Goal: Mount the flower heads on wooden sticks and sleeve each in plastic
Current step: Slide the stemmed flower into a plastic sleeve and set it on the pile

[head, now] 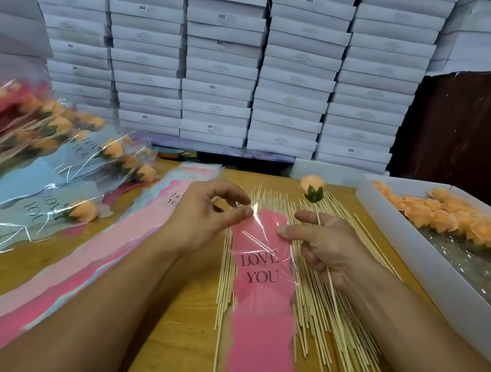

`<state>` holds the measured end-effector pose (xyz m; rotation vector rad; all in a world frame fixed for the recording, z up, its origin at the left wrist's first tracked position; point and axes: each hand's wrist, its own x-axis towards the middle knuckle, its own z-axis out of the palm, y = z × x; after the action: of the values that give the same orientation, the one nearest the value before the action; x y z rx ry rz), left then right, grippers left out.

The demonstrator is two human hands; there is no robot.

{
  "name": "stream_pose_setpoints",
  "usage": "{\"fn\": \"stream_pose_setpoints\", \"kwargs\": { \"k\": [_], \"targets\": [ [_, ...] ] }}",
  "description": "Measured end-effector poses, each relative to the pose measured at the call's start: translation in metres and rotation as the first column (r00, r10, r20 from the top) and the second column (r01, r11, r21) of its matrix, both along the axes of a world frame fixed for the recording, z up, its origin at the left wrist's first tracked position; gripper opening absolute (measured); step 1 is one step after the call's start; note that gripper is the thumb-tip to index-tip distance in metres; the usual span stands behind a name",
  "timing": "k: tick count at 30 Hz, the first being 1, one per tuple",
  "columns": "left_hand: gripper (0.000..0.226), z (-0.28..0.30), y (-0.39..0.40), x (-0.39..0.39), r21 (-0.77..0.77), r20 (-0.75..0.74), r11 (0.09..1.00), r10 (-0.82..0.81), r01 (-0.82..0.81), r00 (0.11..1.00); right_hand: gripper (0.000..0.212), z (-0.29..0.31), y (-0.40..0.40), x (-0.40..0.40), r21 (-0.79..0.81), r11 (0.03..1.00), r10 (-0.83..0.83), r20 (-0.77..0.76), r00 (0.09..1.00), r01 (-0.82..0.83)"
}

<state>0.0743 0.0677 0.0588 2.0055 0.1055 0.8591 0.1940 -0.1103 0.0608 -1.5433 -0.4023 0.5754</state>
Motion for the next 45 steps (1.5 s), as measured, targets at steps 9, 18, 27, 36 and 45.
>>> {"fn": "stream_pose_setpoints", "kwargs": {
  "k": [9,18,27,36,45],
  "targets": [
    [0.027,-0.002,0.001,0.002,-0.018,-0.101,0.998,0.058,-0.061,0.993,0.050,0.001,-0.002,-0.003,-0.019,1.000,0.015,0.031,0.999,-0.015],
    [0.019,-0.005,0.002,0.004,0.053,-0.150,0.991,0.133,-0.127,0.980,0.042,0.001,-0.001,-0.005,-0.011,1.000,-0.017,0.073,0.997,0.018],
    [0.014,-0.004,-0.005,0.006,0.022,-0.126,0.994,0.112,-0.110,0.986,0.039,0.001,0.000,-0.009,-0.019,1.000,-0.009,0.115,0.993,0.011],
    [0.007,-0.004,-0.005,0.007,0.034,-0.068,0.998,0.059,-0.056,0.996,0.024,-0.004,0.004,-0.006,-0.047,0.999,0.001,0.097,0.995,0.003],
    [0.009,-0.004,0.005,0.002,-0.241,0.004,0.937,-0.259,0.252,0.966,0.026,-0.004,0.002,-0.004,-0.052,0.986,0.159,-0.037,0.987,-0.161]
  ]
}}
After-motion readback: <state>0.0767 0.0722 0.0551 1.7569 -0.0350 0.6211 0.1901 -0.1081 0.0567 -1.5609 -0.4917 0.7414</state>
